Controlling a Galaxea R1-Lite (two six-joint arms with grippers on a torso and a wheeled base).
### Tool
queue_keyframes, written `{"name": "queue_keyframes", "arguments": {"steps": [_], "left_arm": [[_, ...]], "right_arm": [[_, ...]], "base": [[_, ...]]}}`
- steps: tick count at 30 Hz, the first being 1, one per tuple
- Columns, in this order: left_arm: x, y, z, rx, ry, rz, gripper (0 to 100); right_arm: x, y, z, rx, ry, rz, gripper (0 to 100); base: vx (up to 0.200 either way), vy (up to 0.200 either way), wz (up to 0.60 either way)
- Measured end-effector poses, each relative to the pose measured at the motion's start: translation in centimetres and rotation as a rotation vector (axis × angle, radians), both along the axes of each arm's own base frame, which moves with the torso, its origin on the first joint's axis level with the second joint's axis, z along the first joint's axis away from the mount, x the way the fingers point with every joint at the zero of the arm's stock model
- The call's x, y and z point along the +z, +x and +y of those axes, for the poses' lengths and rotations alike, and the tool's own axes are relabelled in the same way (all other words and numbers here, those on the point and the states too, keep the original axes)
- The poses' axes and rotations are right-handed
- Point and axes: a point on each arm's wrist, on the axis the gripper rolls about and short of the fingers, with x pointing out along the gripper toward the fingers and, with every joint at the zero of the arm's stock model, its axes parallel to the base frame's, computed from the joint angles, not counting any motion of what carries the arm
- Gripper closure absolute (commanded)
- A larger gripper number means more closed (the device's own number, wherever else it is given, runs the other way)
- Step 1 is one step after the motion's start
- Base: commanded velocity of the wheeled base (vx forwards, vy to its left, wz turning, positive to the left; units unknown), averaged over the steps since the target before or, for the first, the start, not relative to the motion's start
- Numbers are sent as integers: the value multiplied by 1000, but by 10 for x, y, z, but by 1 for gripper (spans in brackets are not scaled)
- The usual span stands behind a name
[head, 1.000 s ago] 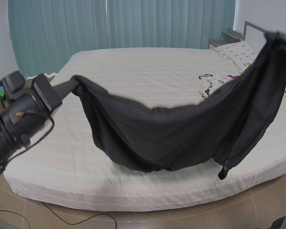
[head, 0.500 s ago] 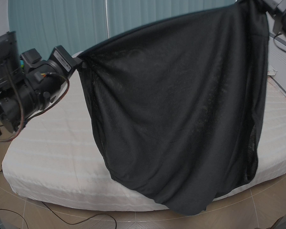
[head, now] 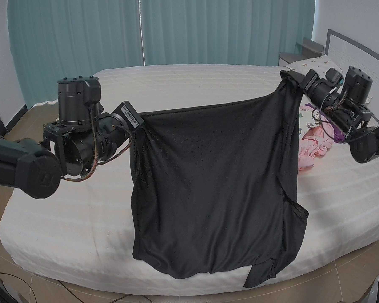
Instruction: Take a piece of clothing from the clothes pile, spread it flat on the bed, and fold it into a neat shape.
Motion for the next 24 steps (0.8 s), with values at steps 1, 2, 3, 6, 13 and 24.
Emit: {"name": "queue_keyframes", "arguments": {"steps": [1,2,3,6,13,24], "left_arm": [[-4,4,0,3,4,9,100],[-7,8,0,8,9,18,100],[-11,13,0,14,14,27,100],[-21,24,1,30,26,48,100],[-50,50,0,58,55,110,100],[-104,83,-7,68,97,221,0]], "right_arm": [[-8,4,2,-1,-2,18,100],[-13,7,3,-5,-4,29,100],[-19,10,4,-9,-6,40,100],[-32,16,9,-14,-11,66,100],[-66,29,22,-29,-17,119,100],[-125,48,30,-38,-38,240,0]], "base": [[200,0,0],[200,0,0],[200,0,0],[200,0,0],[143,0,0],[0,0,0]]}}
